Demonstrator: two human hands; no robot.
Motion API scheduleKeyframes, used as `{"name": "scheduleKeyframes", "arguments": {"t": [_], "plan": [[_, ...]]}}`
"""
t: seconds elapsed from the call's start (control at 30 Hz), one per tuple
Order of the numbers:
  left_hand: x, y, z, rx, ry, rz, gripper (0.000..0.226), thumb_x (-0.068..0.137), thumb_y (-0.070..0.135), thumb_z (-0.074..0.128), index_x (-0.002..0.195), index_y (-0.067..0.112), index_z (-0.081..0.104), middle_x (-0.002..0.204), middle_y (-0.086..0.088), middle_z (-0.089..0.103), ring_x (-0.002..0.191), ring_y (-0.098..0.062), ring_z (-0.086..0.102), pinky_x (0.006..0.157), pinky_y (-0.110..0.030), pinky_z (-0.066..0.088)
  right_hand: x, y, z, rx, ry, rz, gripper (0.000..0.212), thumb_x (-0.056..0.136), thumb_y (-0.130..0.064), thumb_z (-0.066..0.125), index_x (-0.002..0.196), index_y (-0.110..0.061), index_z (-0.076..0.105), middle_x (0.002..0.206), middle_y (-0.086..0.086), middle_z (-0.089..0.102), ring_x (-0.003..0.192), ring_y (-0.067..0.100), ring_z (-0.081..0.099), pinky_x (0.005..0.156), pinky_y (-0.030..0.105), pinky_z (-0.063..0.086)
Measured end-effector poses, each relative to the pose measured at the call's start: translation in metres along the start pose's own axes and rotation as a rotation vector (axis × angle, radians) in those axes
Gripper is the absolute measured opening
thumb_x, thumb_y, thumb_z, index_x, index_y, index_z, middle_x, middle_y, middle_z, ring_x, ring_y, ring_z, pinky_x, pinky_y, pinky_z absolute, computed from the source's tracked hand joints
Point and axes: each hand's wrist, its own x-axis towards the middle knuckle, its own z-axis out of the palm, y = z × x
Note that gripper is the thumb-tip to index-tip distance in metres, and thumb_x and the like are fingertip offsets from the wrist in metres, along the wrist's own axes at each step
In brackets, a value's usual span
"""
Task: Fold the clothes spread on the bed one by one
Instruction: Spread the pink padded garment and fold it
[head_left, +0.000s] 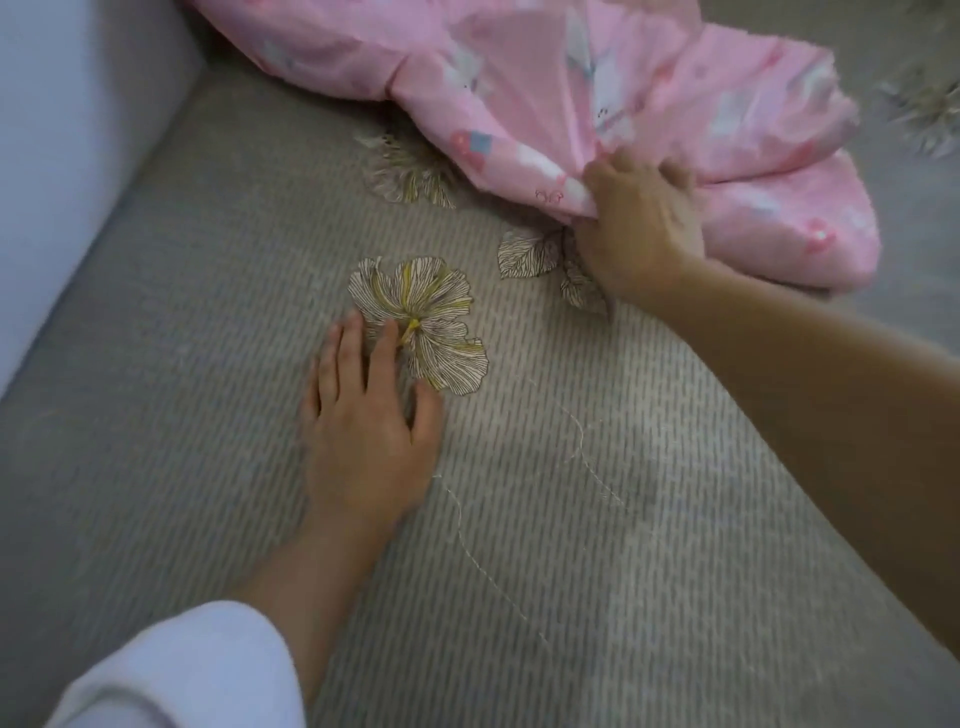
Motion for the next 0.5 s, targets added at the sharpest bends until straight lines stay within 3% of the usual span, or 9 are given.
{"name": "scheduleKeyframes", "arguments": {"t": [0.07,0.13,0.33,0.43,0.5], "plan": [[0.001,0.000,0.001,-0.001,0.006,-0.009,0.066,0.087,0.050,0.031,0.148,0.024,0.029,0.160,-0.005,0.015,0.147,-0.018,0.006,0.116,-0.034,-0.001,-0.039,-0.001,0.004,0.080,-0.038,-0.012,0.031,0.091,-0.020,0.048,0.119,-0.007,0.054,0.120,0.015,0.057,0.111,0.034,0.052,0.103,0.041,0.026],[0.002,-0.001,0.002,0.014,0.005,-0.008,0.071,0.083,0.053,0.032,0.148,0.022,0.030,0.159,-0.007,0.017,0.147,-0.021,0.009,0.117,-0.035,0.001,-0.082,0.003,0.006,0.116,-0.105,0.003,0.030,0.093,-0.023,0.047,0.118,-0.009,0.055,0.119,0.012,0.060,0.108,0.036,0.054,0.099,0.042,0.033],[-0.025,-0.009,-0.013,0.092,-0.197,0.102,0.075,0.089,0.053,0.022,0.153,0.016,0.012,0.161,-0.006,0.008,0.147,-0.021,0.005,0.117,-0.033,0.002,-0.196,0.024,-0.003,0.104,-0.260,-0.032,0.034,0.091,-0.018,0.054,0.124,-0.009,0.057,0.146,0.006,0.046,0.134,0.028,0.042,0.111,0.039,0.024],[-0.094,-0.004,-0.033,0.045,-0.346,0.127,0.073,0.093,0.042,0.041,0.153,0.012,0.013,0.161,-0.010,0.005,0.147,-0.024,0.008,0.117,-0.034,0.008,-0.252,0.035,-0.014,0.109,-0.349,-0.023,0.037,0.092,-0.020,0.052,0.128,-0.012,0.054,0.153,0.000,0.035,0.142,0.021,0.029,0.116,0.035,0.015],[-0.151,0.007,-0.049,0.001,-0.522,0.237,0.070,0.089,0.031,0.054,0.150,0.012,0.025,0.160,-0.009,0.009,0.147,-0.021,0.011,0.116,-0.024,0.007,-0.288,0.039,-0.022,0.150,-0.413,-0.004,0.040,0.093,-0.020,0.049,0.133,-0.015,0.049,0.156,-0.003,0.028,0.145,0.016,0.023,0.117,0.032,0.011]]}}
